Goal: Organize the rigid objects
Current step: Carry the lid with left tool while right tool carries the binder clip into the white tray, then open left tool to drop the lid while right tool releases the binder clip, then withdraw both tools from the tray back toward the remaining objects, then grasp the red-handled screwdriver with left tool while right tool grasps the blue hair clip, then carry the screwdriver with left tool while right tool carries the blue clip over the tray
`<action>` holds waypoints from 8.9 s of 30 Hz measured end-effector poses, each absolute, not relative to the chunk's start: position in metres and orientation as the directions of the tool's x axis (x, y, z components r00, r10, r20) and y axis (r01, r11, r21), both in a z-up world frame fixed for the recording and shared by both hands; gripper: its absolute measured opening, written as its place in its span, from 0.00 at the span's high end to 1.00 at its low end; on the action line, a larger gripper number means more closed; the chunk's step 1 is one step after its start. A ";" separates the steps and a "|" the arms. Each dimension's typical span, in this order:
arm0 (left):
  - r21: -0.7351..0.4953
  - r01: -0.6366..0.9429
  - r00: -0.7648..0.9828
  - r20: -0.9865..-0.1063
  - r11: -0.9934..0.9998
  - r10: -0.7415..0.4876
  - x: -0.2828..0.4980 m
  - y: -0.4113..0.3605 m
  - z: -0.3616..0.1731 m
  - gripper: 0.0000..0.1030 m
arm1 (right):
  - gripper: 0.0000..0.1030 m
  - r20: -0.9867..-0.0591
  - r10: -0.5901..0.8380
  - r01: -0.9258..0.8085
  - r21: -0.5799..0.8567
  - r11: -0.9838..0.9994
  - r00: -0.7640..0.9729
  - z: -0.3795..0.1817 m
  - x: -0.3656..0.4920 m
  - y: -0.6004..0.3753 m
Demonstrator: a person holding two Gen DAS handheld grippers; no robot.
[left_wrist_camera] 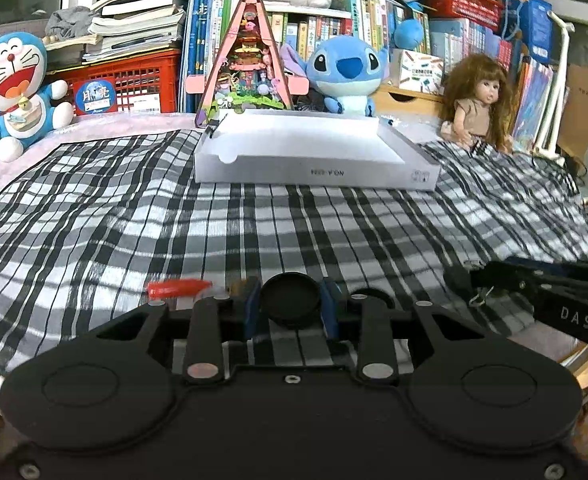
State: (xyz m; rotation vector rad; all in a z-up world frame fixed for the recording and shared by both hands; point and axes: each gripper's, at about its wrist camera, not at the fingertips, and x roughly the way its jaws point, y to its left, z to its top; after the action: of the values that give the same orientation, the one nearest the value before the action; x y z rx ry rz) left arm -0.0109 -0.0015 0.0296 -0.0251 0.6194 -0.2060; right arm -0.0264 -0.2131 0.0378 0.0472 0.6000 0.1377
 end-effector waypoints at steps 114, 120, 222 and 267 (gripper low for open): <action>-0.013 0.169 0.658 -0.743 0.986 -0.122 0.228 -0.023 0.039 0.35 | 0.44 -0.783 0.172 -0.003 0.212 0.977 0.598 0.041 0.215 -0.222; 0.006 0.180 0.689 -0.714 0.984 -0.122 0.210 -0.021 0.048 0.26 | 0.35 -0.753 0.171 -0.039 0.191 0.981 0.635 0.051 0.200 -0.220; -0.021 0.212 0.839 -0.509 0.977 -0.193 -0.022 0.042 0.007 0.60 | 0.65 -0.571 0.216 -0.235 0.041 0.971 0.792 0.018 -0.012 -0.238; -0.158 0.121 0.714 -0.673 0.980 -0.196 0.233 0.002 0.068 0.60 | 0.65 -0.714 0.186 -0.031 0.225 0.974 0.675 0.072 0.211 -0.238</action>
State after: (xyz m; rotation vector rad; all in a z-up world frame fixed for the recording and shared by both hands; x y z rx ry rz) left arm 0.2332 0.0023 0.0683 -0.1051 0.7565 -0.1760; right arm 0.2111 -0.2378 0.0721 0.2009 0.8223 0.1231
